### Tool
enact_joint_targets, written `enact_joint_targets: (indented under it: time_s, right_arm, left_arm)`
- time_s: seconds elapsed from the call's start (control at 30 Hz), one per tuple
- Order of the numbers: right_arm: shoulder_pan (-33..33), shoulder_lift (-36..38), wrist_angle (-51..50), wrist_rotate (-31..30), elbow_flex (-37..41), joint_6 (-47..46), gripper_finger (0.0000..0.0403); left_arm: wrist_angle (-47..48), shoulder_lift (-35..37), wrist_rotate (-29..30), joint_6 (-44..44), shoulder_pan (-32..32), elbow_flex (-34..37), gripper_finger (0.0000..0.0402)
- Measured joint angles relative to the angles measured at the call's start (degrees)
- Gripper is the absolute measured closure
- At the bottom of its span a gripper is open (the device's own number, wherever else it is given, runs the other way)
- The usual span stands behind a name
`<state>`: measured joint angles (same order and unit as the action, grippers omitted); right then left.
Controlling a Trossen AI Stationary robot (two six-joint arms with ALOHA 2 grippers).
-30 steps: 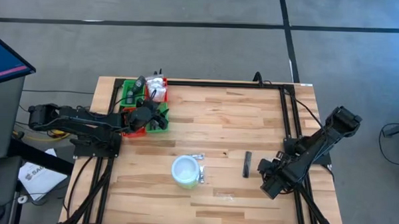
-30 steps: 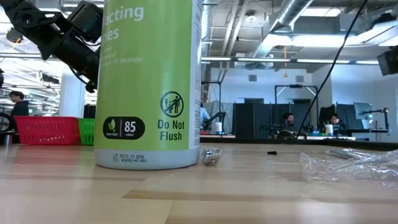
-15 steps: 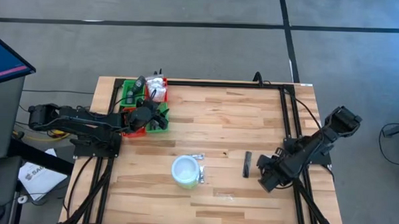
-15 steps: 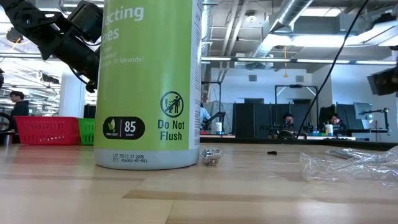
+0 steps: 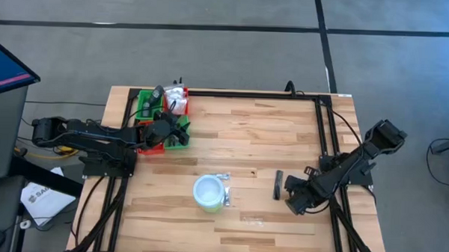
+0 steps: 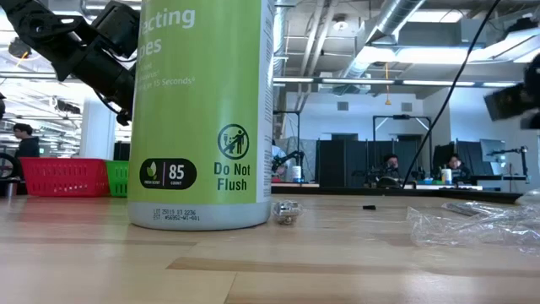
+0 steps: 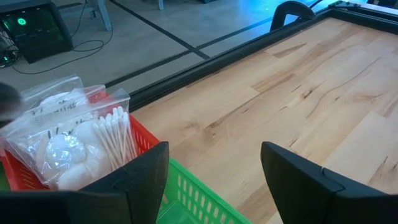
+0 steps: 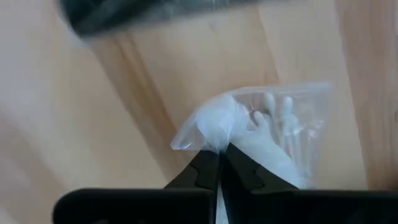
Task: Pick & Place Travel size toiletries
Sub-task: Put the white cotton pack into the top red bin
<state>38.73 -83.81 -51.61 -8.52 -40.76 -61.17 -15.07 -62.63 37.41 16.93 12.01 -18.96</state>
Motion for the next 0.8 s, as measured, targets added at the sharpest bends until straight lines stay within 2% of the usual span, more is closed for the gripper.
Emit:
enact_joint_targets:
  time_s: [0.1,0.4,0.8]
  right_arm:
    - [-0.72,0.06,-1.51,-1.23,-2.72,2.78,0.0401]
    - [-2.68,0.09,-7.86,-10.87,-10.20,8.36,0.0403]
    - [-9.13,0.15,-4.32,-25.13,-14.33,18.43,0.0403]
  left_arm:
    - [0.00,0.00,0.00,0.00,0.00,0.00,0.0156]
    - [-0.03,0.00,0.01,0.02,0.00,0.00,0.0156]
    - [-0.59,-0.02,0.00,0.02,0.00,0.00,0.0156]
